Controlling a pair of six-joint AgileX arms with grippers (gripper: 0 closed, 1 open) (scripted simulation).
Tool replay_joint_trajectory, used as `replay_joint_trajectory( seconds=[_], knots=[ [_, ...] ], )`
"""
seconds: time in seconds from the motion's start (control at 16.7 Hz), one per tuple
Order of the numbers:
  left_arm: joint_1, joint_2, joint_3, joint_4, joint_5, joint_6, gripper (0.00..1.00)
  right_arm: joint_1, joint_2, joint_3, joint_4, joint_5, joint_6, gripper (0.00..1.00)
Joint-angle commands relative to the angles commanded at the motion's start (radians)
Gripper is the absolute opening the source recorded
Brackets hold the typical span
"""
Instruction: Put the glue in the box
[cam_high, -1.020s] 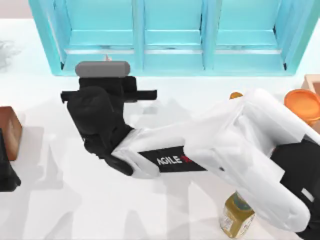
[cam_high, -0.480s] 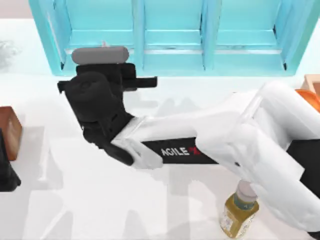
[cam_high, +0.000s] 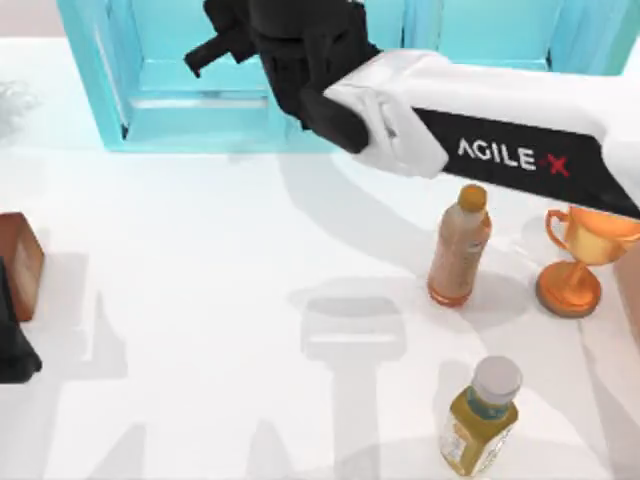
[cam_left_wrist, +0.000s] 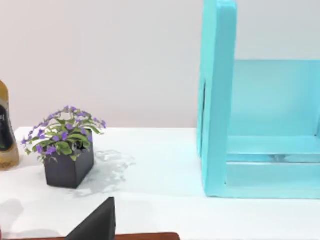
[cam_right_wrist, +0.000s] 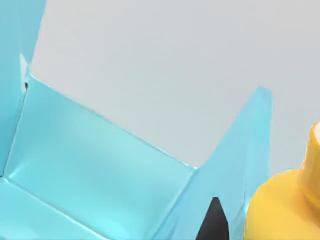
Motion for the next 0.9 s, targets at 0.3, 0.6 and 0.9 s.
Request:
replay_joint_trajectory(
  seconds=[0.3, 0.6, 0.9],
  knots=[
    [0.000, 0.000, 0.000, 0.000, 0.000, 0.000, 1.00, -0.268, -0.192, -0.012, -0.370, -0.423, -0.475, 0.00],
    [0.000, 0.000, 0.000, 0.000, 0.000, 0.000, 1.00, -0.615, -0.307, -0.084, -0.801, -0.871, -1.011, 0.00],
    [0.000, 0.000, 0.000, 0.000, 0.000, 0.000, 1.00, -1.017, -0.308, -0.212, -1.227, -1.281, -1.531, 0.00]
  ],
)
